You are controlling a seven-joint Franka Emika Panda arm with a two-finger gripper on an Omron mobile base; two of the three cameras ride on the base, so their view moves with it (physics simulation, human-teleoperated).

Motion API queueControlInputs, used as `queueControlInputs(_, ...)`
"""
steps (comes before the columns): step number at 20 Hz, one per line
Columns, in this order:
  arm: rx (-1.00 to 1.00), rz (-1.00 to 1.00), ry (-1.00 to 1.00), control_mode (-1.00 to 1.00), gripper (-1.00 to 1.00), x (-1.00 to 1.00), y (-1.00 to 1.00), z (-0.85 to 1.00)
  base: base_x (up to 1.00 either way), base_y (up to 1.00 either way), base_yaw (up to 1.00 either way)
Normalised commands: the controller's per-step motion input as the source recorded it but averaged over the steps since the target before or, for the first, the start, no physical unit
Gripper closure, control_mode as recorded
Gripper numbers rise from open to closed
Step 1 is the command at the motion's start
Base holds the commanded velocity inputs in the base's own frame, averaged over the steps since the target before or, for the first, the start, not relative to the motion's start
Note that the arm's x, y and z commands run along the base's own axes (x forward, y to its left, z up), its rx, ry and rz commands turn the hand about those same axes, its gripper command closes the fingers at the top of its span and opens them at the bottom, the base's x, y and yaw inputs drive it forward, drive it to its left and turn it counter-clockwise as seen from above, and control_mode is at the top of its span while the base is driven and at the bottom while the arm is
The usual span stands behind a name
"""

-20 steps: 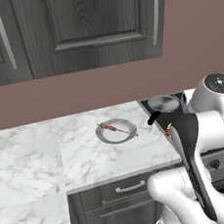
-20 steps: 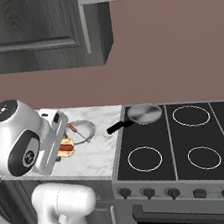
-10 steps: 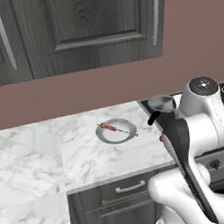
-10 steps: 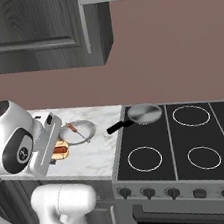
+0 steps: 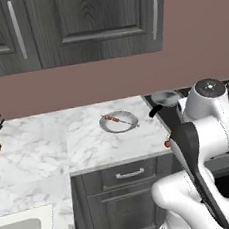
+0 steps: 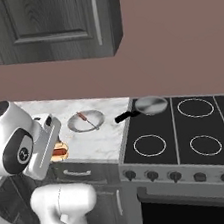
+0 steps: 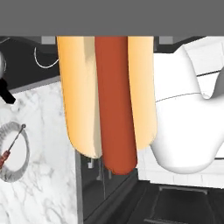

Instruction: Place the cold items (onion and orange) from the fridge in one tupperware on the dining counter. Place the warm items (hot dog and kebab skewer) in the stove area in another tupperware.

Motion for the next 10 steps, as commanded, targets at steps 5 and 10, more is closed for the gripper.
queueControlInputs(5, 0.00, 0.00, 0.00, 1.00, 1.00, 0.00, 0.00, 0.00, -0.88, -0.29, 0.30)
queueControlInputs(10, 0.00, 0.00, 0.00, 1.00, 1.00, 0.00, 0.00, 0.00, -1.00, -0.41, 0.13)
